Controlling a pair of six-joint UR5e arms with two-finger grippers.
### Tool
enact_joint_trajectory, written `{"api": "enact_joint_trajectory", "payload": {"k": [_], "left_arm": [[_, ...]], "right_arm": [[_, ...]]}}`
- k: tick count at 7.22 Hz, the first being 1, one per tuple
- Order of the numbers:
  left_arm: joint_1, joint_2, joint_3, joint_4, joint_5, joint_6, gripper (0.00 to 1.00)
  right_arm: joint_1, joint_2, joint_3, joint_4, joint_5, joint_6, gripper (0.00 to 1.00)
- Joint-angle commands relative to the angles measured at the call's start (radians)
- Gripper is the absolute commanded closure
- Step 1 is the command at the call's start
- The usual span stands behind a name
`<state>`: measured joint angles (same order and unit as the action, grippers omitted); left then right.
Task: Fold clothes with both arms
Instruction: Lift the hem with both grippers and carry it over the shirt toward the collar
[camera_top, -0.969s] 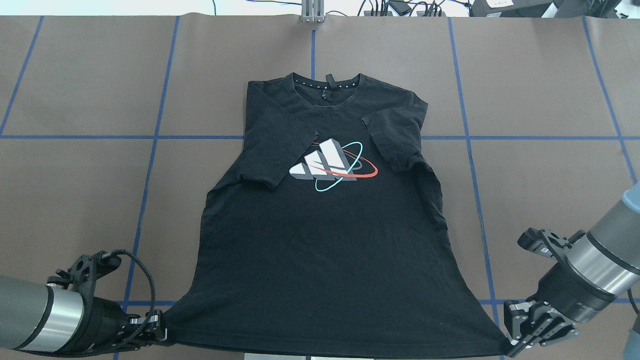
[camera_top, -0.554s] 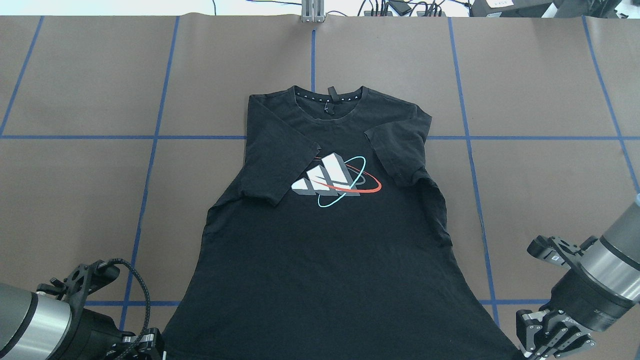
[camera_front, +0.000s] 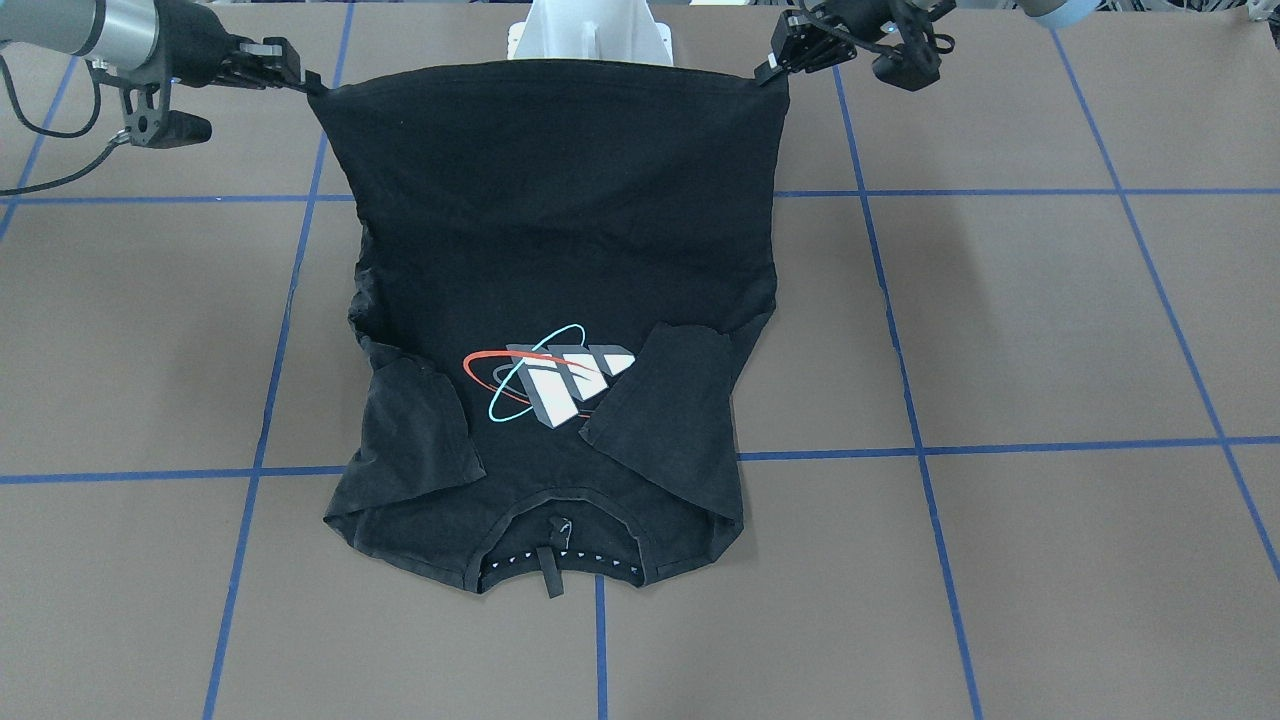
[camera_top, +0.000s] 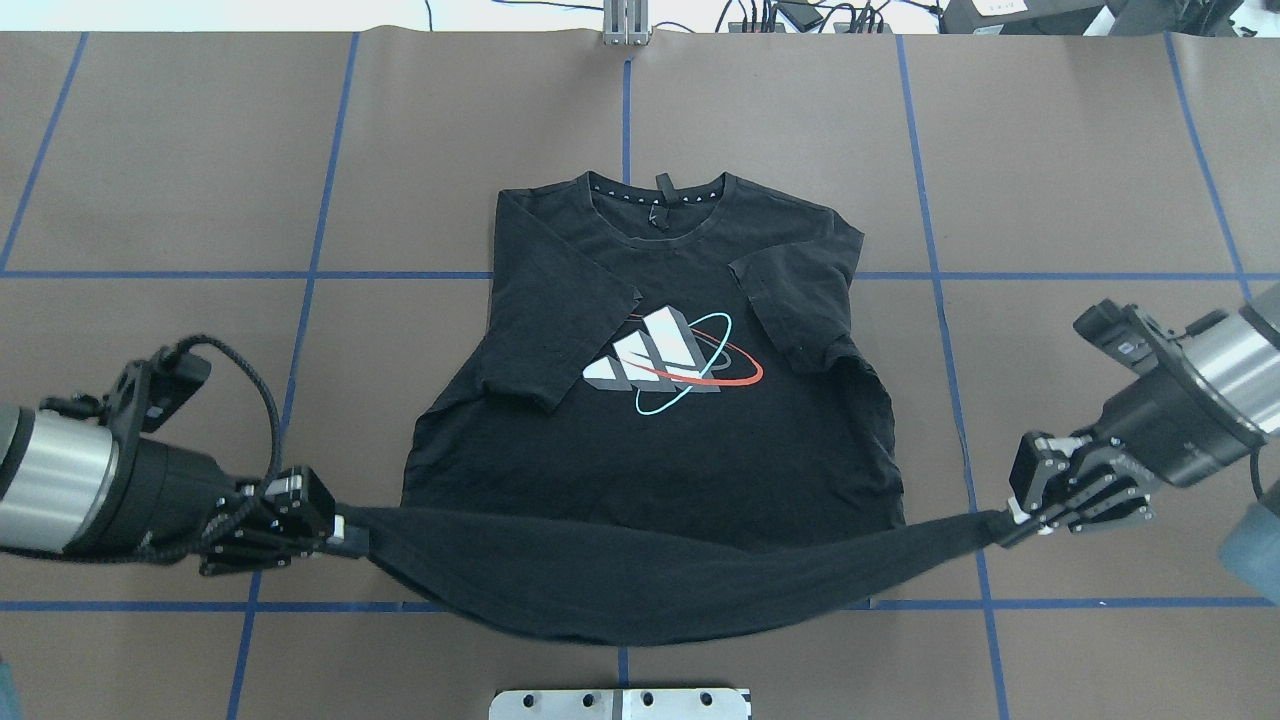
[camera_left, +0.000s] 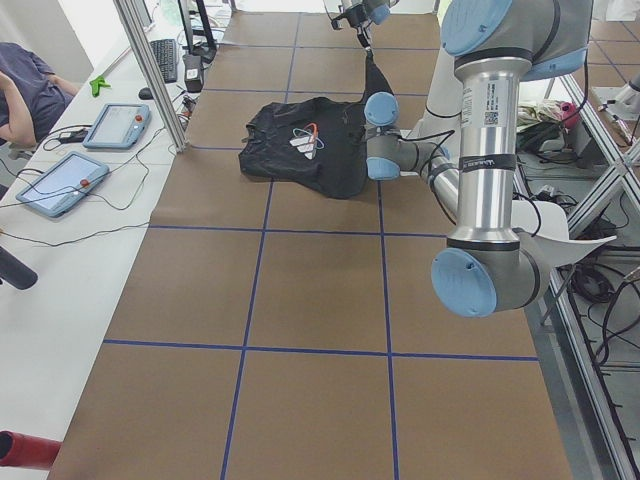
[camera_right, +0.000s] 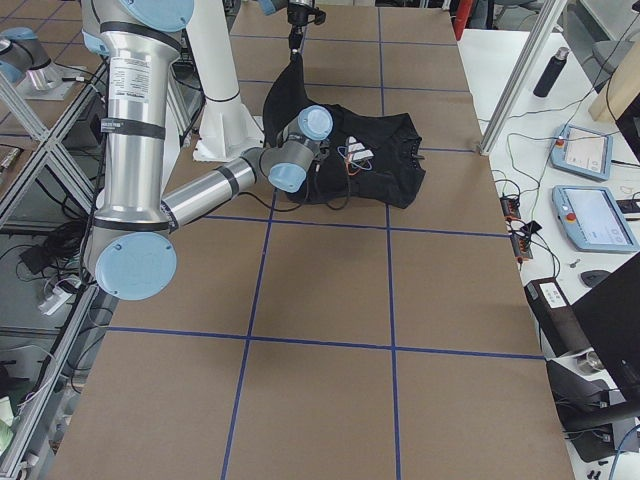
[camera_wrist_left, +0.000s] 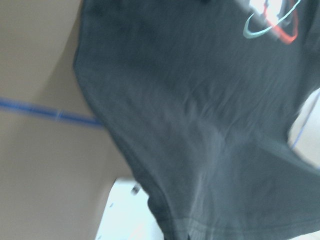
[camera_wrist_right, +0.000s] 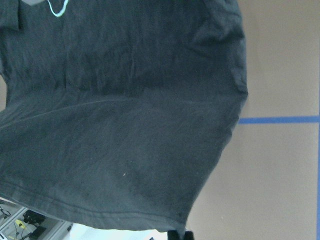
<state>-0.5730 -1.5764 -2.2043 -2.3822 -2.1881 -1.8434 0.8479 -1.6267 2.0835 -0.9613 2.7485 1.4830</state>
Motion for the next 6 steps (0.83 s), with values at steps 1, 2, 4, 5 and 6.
{"api": "enact_joint_trajectory", "payload": {"k": [1, 2, 4, 5, 6], "left_arm": [[-0.213, -0.103, 0.098, 0.000, -0.085, 0.065, 1.00], [-0.281, -0.147, 0.156, 0.001, -0.114, 0.102, 1.00], [-0.341, -0.284, 0.324, 0.000, -0.116, 0.104, 1.00], [-0.341, -0.360, 0.435, -0.002, -0.108, 0.104, 1.00], [-0.341, -0.399, 0.516, -0.008, -0.105, 0.104, 1.00]], "right_arm": [[0.129, 0.126, -0.113, 0.001, 0.002, -0.006, 1.00], [0.170, 0.181, -0.175, 0.000, 0.000, -0.007, 1.00], [0.229, 0.308, -0.328, 0.000, -0.001, -0.009, 1.00], [0.268, 0.361, -0.408, 0.000, 0.000, -0.030, 1.00], [0.307, 0.391, -0.465, -0.002, 0.000, -0.067, 1.00]]}}
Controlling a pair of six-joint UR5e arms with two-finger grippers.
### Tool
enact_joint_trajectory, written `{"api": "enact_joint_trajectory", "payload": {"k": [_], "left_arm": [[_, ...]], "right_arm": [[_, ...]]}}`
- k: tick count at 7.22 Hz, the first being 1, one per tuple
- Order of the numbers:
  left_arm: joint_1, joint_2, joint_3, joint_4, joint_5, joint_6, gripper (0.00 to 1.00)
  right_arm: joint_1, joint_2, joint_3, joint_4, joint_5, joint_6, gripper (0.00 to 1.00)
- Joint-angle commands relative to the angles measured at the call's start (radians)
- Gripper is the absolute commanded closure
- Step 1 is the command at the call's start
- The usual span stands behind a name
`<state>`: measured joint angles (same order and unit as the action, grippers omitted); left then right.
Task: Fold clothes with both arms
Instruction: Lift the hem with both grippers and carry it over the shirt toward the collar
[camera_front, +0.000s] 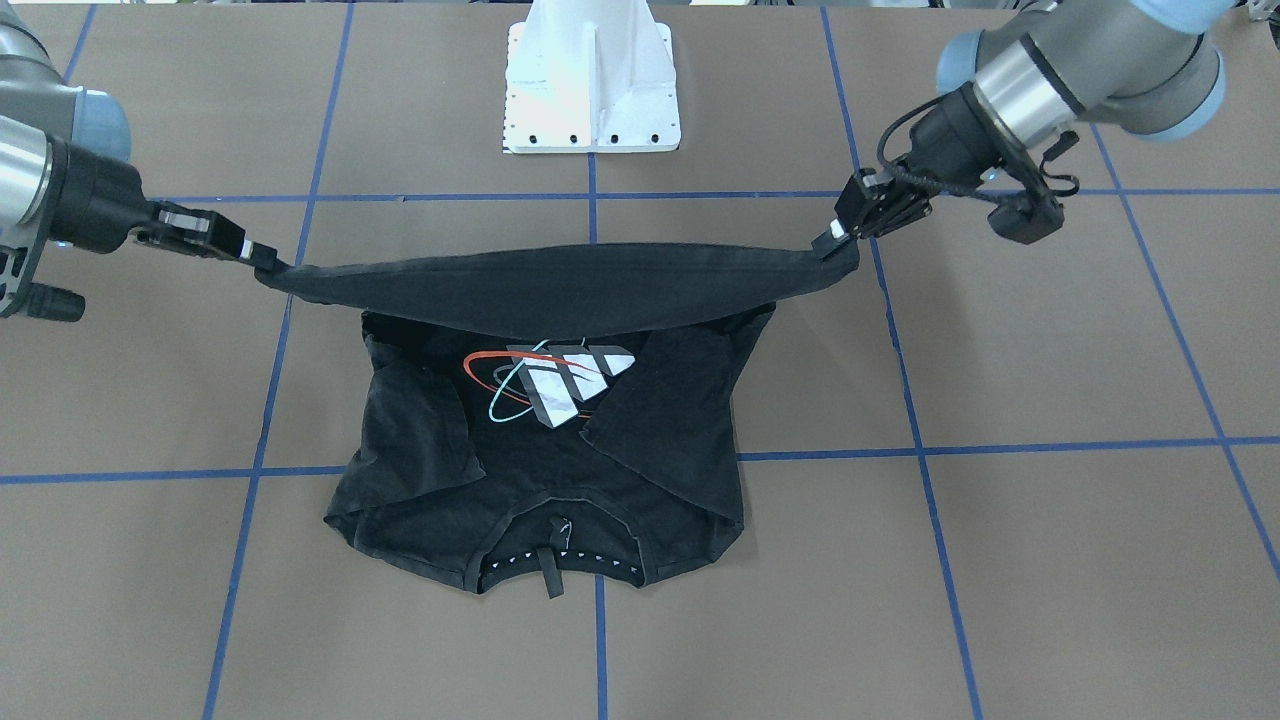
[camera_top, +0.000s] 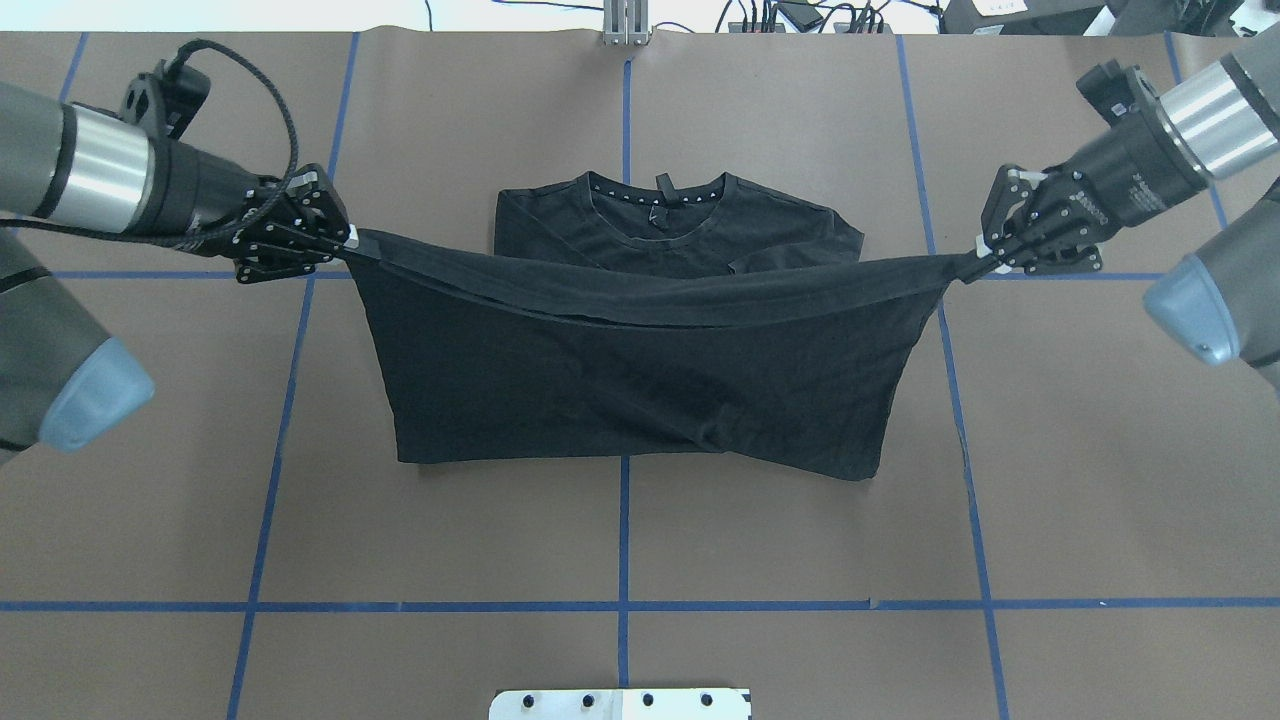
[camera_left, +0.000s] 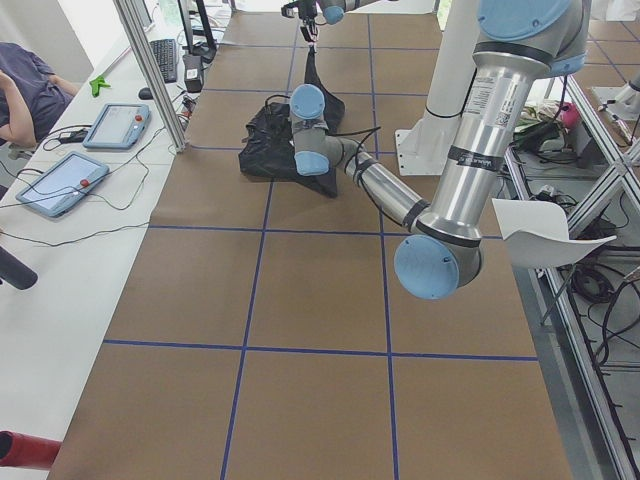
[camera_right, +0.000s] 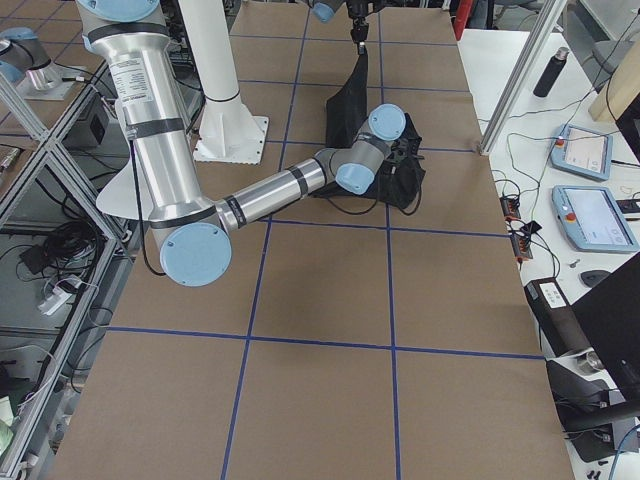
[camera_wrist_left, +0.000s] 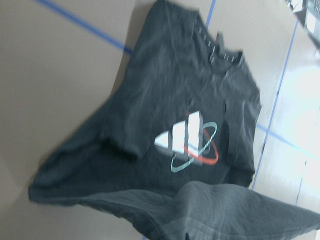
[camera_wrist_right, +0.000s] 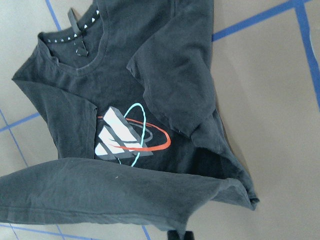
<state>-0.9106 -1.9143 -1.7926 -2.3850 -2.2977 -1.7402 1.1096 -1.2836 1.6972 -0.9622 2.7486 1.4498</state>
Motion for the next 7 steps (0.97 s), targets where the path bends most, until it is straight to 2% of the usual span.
{"api": "enact_joint_trajectory", "payload": {"k": [1, 3, 5, 7], "left_arm": [[0.002, -0.074, 0.143, -0.010, 0.048, 0.002, 1.00], [0.013, -0.074, 0.165, -0.010, 0.081, 0.002, 1.00], [0.021, -0.083, 0.209, -0.026, 0.107, 0.001, 1.00], [0.036, -0.161, 0.370, -0.135, 0.141, -0.002, 1.00]], "right_arm": [[0.065, 0.093, -0.140, -0.001, -0.001, -0.055, 1.00], [0.061, 0.186, -0.281, 0.002, -0.018, -0.060, 1.00], [0.033, 0.223, -0.347, 0.002, -0.084, -0.060, 1.00], [-0.008, 0.242, -0.392, 0.003, -0.113, -0.060, 1.00]]}}
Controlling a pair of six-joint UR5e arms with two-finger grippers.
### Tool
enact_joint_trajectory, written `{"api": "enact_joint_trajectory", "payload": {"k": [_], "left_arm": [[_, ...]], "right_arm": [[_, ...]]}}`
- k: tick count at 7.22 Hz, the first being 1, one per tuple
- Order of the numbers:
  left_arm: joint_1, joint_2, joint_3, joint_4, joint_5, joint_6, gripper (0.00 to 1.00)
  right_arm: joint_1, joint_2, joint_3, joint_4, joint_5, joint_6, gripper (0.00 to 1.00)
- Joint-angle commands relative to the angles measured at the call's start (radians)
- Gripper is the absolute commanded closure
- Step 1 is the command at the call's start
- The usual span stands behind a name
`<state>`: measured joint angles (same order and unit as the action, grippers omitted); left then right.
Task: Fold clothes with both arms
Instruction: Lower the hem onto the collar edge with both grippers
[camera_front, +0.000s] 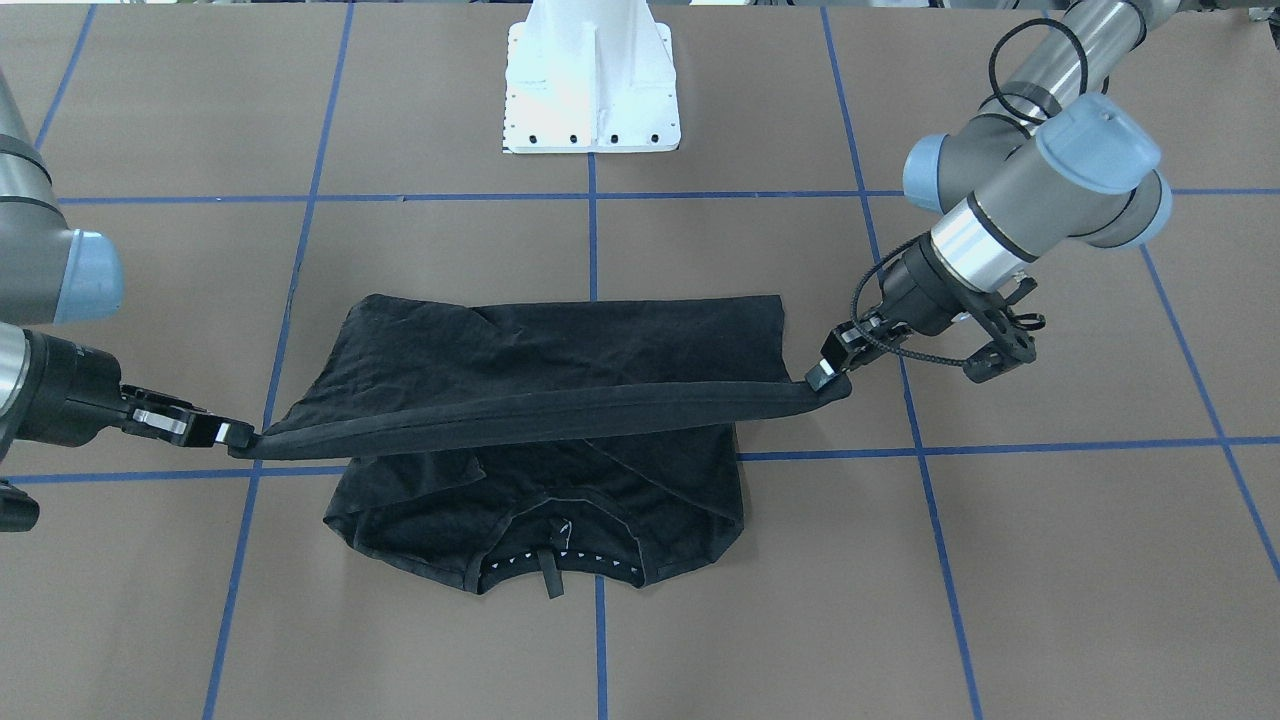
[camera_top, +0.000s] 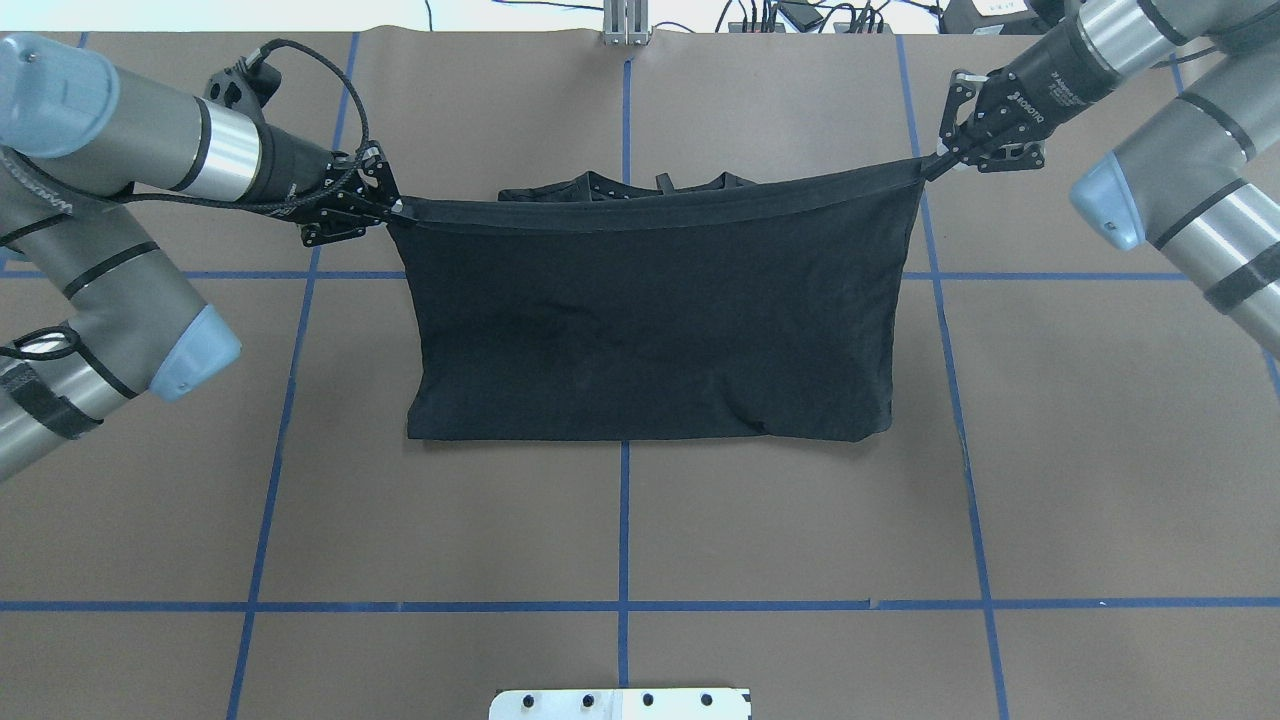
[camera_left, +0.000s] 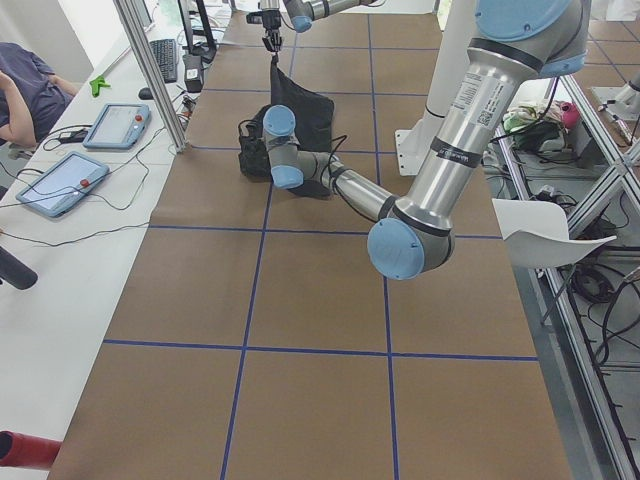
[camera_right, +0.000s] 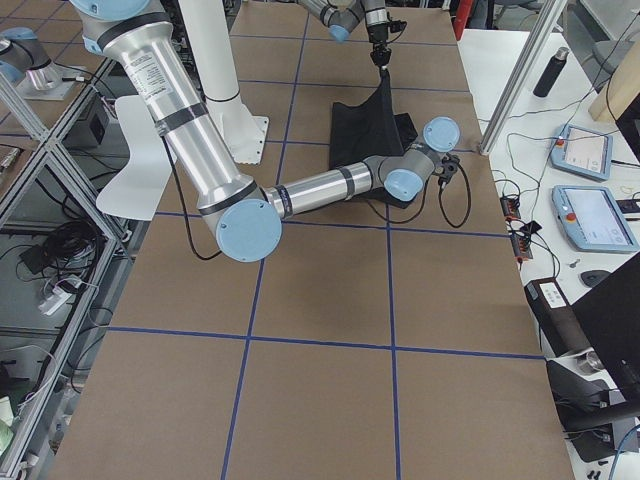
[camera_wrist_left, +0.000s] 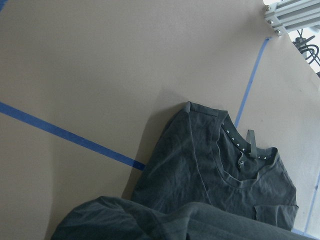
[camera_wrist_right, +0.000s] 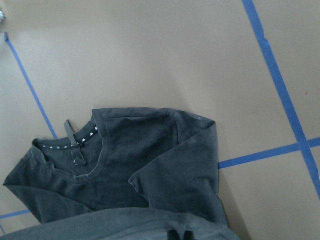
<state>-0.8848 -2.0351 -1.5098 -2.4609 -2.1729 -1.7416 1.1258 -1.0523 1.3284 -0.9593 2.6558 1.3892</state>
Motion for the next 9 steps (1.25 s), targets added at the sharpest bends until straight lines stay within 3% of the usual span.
{"api": "enact_joint_trajectory", "payload": {"k": [1, 9], "left_arm": [[0.026, -0.069, 0.132, -0.085, 0.018, -0.004, 1.00], [0.029, -0.079, 0.198, -0.082, 0.074, 0.002, 1.00]], "right_arm": [[-0.038, 0.017, -0.023, 0.001, -0.025, 0.001, 1.00], [-0.015, 0.020, -0.095, -0.001, -0.082, -0.006, 1.00]]}}
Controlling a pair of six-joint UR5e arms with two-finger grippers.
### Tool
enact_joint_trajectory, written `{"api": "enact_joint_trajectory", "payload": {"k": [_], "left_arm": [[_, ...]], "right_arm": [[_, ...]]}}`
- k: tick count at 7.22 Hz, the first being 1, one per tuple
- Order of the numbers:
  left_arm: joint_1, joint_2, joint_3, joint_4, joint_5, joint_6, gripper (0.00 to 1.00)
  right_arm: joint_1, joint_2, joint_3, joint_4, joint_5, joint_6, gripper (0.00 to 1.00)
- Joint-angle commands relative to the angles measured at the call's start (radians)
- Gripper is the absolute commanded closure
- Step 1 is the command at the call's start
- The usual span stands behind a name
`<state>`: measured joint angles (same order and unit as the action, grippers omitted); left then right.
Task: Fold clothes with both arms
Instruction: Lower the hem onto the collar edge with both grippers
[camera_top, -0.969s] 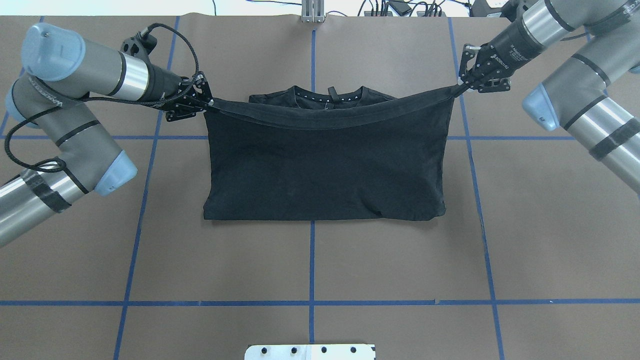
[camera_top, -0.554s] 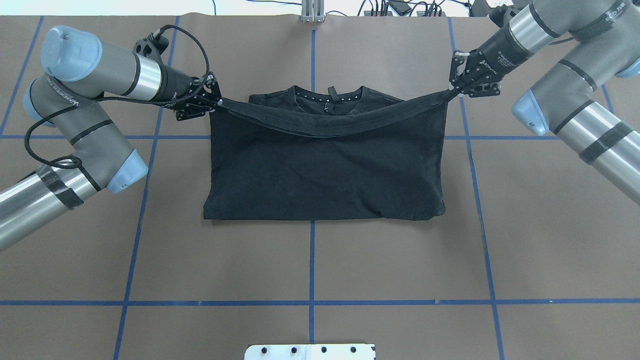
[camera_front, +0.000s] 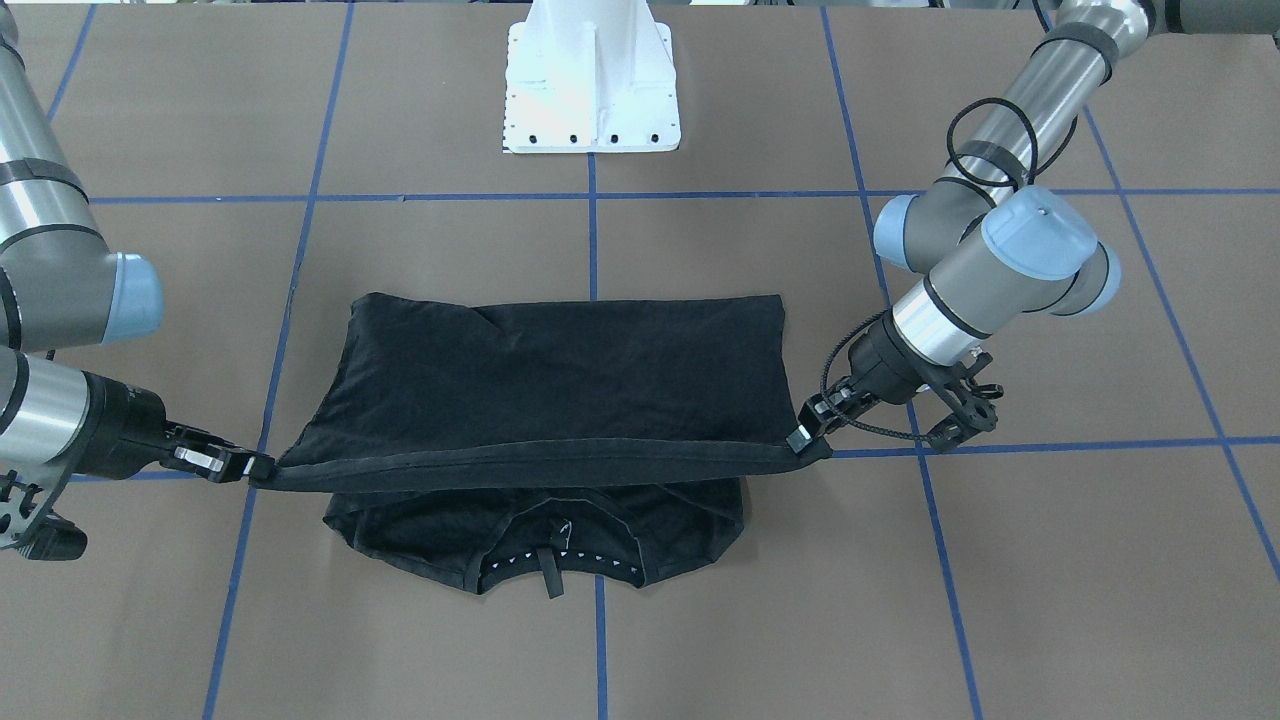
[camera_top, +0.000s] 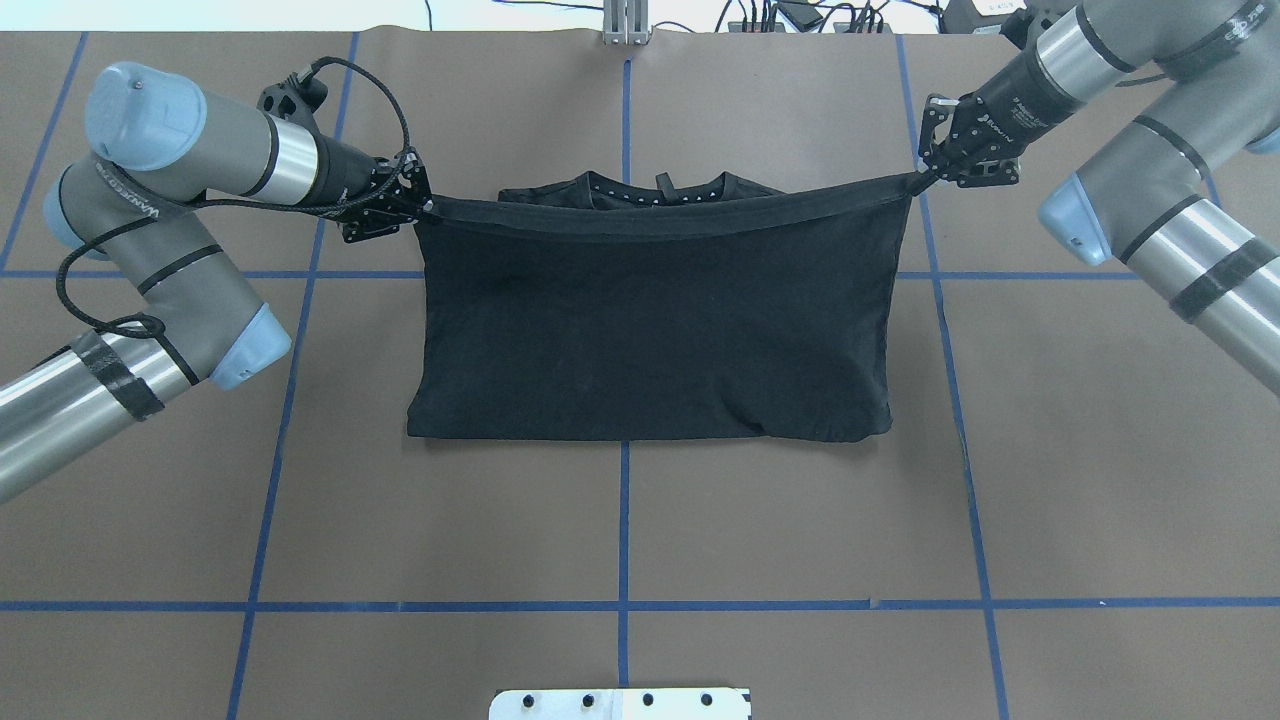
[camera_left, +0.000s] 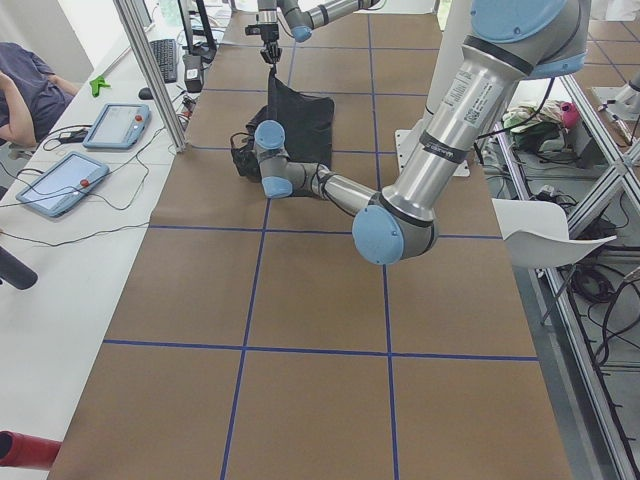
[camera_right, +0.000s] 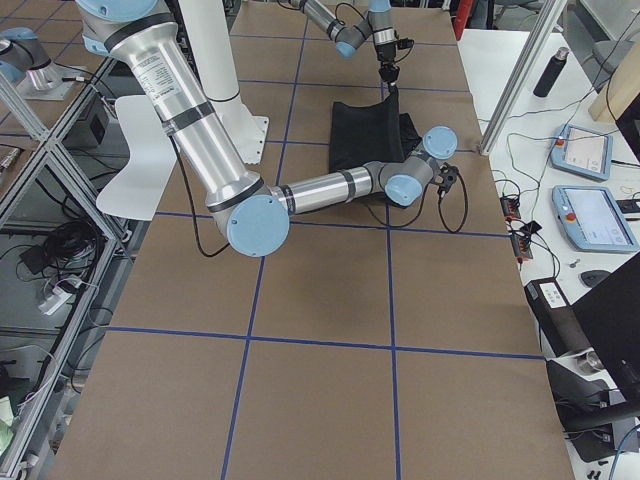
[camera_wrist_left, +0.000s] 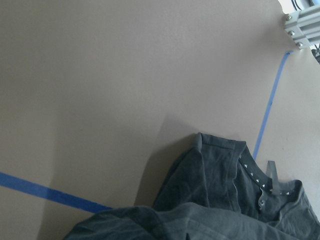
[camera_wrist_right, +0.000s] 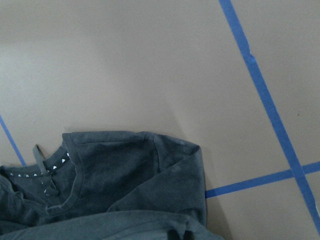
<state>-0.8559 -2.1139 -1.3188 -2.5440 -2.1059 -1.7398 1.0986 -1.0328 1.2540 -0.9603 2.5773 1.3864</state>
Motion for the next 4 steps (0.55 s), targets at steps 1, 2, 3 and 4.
{"api": "enact_joint_trajectory", "payload": {"k": [1, 2, 3, 4], "left_arm": [[0.000, 0.000, 0.006, 0.001, 0.007, 0.000, 1.00], [0.000, -0.003, 0.006, 0.001, 0.007, 0.000, 1.00], [0.000, -0.003, 0.006, 0.001, 0.007, -0.001, 1.00], [0.000, -0.008, 0.004, 0.001, 0.007, -0.004, 1.00]], "right_arm": [[0.015, 0.000, -0.024, 0.000, -0.006, -0.003, 1.00], [0.015, 0.002, -0.024, 0.000, -0.009, -0.001, 1.00], [0.014, 0.004, -0.024, 0.000, -0.009, 0.000, 1.00], [0.014, 0.007, -0.022, 0.000, -0.009, 0.000, 1.00]]}}
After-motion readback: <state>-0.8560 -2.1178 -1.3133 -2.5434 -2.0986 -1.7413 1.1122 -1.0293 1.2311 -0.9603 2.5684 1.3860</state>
